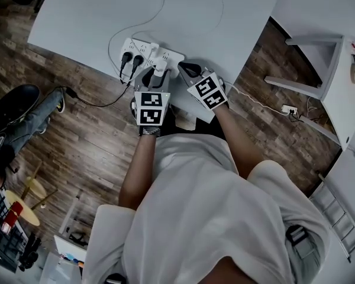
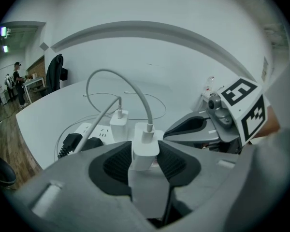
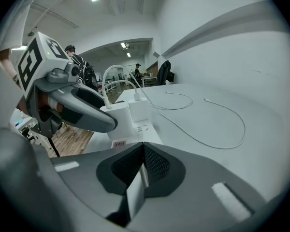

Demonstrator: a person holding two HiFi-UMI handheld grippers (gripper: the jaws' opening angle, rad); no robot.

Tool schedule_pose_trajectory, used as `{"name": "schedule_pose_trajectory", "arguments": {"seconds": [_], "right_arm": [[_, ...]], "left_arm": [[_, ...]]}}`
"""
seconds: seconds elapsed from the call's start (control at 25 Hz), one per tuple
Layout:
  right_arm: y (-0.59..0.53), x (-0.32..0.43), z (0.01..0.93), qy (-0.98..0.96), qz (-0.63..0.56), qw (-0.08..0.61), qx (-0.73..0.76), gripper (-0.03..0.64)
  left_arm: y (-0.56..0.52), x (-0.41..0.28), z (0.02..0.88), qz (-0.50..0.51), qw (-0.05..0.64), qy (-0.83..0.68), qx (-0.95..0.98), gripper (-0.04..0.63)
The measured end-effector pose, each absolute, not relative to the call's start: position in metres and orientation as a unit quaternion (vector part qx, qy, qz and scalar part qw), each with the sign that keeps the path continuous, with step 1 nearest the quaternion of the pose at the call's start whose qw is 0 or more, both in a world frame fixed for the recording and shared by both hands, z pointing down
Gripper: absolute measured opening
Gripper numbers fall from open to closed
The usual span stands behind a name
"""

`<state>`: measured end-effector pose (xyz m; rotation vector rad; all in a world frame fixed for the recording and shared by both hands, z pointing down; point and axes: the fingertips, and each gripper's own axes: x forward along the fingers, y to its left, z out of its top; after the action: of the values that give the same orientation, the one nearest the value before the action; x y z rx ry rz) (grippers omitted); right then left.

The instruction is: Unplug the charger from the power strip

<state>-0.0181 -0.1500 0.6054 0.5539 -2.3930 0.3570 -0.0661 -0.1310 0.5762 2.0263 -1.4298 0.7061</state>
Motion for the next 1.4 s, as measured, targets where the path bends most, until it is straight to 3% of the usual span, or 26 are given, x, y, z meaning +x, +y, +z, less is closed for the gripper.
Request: {"name": "schedule_pose_trajectory", "arguments": {"seconds": [0.28, 0.56, 0.88, 1.16, 1.4], "right_arm": [[-0.1498, -0.0154, 0.6096, -0.91, 0.145, 0.326, 0.212, 0.005], [-0.1511, -0.0169, 0.6083, -0.91, 0.146, 0.318, 0.221, 0.004], [-0.151, -0.0162, 0.6074, -0.91, 0.148, 0.312, 0.23, 0.003], [-0.1513, -0.0165, 0.6061, -0.911, 0.157, 0.303, 0.233, 0.005], [-0.1522, -0.0171, 0.6064, -0.91, 0.159, 0.301, 0.238, 0.003]], "left_arm": [[-0.1316, -0.0674, 0.5771, 0.246, 0.281, -0.543, 0.752, 0.15], [-0.133, -0.0648, 0.5776, 0.295, 0.233, -0.54, 0.753, 0.144], [-0.1327, -0.0689, 0.5759, 0.223, 0.306, -0.542, 0.75, 0.146], [-0.1329, -0.0653, 0.5741, 0.285, 0.24, -0.537, 0.756, 0.143], [-0.1339, -0.0685, 0.5739, 0.262, 0.266, -0.537, 0.757, 0.143]]}}
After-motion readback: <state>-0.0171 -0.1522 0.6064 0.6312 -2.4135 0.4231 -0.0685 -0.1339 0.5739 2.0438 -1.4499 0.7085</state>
